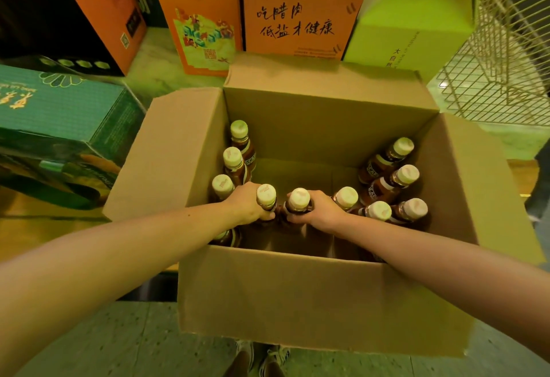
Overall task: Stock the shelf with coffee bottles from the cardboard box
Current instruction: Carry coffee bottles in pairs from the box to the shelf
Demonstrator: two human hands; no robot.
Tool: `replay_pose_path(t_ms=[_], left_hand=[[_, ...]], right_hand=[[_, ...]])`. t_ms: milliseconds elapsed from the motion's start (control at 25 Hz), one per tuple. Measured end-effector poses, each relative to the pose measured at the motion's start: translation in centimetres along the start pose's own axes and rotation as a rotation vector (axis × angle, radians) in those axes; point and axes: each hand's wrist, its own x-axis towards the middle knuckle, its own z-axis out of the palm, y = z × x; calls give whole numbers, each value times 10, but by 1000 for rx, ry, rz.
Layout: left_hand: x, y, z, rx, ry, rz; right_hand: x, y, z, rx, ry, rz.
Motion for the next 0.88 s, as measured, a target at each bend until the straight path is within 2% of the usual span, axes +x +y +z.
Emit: replay_pose_path(t_ms=[240, 360, 520, 640, 880], left_hand=[[-11, 7, -11, -53, 22, 88], [-28, 20, -29, -159, 54, 146], [-56, 48, -56, -294, 194, 214], [-79, 71, -70, -393, 309, 317], [-129, 148, -102, -516, 422, 573]], right_hand=[[-8, -14, -17, 61, -2, -16], [-22, -35, -31, 145, 30, -39], [-46, -71, -55, 226, 82, -101], [-68, -98, -74, 291, 166, -182], [-111, -146, -122, 420, 410, -385]])
